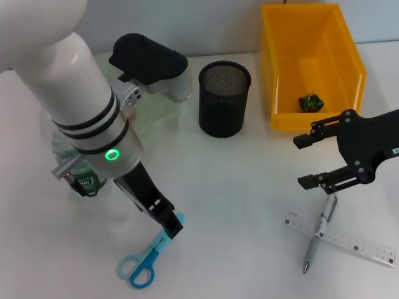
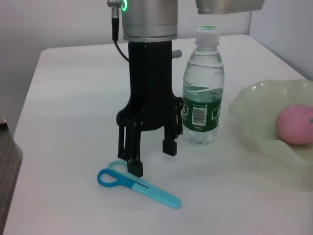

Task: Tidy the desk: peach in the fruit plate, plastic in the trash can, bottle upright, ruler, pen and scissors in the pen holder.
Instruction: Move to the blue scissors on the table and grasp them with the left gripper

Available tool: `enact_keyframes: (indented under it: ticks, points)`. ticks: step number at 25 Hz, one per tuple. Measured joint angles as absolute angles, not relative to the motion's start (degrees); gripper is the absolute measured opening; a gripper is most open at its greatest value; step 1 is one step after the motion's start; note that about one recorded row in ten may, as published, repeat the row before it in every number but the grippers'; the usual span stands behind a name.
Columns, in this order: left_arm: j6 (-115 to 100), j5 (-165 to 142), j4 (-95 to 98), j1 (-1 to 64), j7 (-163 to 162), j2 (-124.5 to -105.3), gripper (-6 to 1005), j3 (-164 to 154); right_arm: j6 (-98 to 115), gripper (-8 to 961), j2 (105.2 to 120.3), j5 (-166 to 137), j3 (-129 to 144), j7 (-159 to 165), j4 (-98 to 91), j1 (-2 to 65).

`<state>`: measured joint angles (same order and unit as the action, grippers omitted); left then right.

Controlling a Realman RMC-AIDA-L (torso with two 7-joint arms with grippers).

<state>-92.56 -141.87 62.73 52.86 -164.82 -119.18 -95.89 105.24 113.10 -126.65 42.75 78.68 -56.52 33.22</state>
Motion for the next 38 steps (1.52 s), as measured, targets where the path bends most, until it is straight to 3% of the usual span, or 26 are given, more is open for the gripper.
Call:
enact_keyframes:
  ticks: [38]
  points:
    - [-86.07,-137.09,56.16,51.54,-164.75,-119.18,664,-102.49,104.18,732,113.69,-126.64,43.92,77.97,-56.47,34.08]
